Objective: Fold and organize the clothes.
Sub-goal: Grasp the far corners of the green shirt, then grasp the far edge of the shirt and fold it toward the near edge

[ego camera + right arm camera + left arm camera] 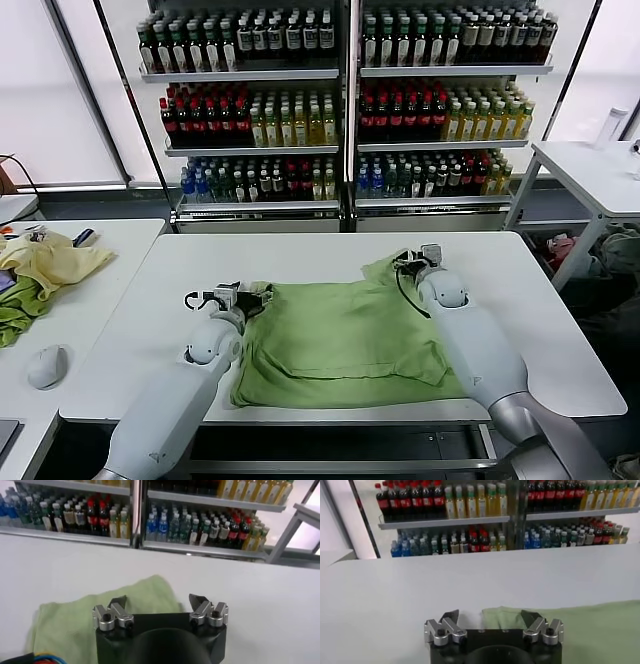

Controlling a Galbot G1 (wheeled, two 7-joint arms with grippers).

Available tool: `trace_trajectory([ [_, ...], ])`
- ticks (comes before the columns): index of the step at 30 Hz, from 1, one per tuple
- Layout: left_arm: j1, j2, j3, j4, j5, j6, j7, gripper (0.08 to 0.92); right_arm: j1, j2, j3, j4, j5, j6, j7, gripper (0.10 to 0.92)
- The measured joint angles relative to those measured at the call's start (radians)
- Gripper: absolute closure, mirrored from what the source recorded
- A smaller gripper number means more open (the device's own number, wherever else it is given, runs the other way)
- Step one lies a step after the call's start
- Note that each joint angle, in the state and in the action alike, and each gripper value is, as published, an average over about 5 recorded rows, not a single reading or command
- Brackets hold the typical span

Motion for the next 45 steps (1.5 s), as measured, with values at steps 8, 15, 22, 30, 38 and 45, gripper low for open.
trace_trajectory([
  [8, -0.001, 0.001, 0.003, 0.009, -0.027, 0.009, 0.021, 0.432, 0.013, 0.025, 0.0, -0.045, -0.02, 0.004, -0.022, 0.473],
  [15, 0.014, 0.017, -0.005, -0.005, -0.057, -0.004, 0.046, 0.632, 0.009, 0.024, -0.002, -0.047, -0.016, -0.001, -0.038, 0.672],
  [22, 0.043, 0.037, -0.012, -0.046, -0.089, -0.034, 0.077, 0.838, -0.011, 0.002, -0.005, -0.006, 0.014, -0.003, -0.04, 0.867],
  [30, 0.093, 0.07, -0.032, -0.141, -0.115, -0.09, 0.091, 0.906, -0.053, -0.046, 0.011, 0.123, 0.068, -0.007, -0.023, 0.912],
  [38, 0.158, 0.113, -0.065, -0.267, -0.148, -0.12, 0.092, 0.906, -0.128, -0.118, 0.052, 0.327, 0.13, -0.019, -0.002, 0.912],
  [45, 0.246, 0.161, -0.108, -0.399, -0.185, -0.121, 0.098, 0.906, -0.249, -0.194, 0.116, 0.525, 0.178, -0.033, 0.013, 0.912],
])
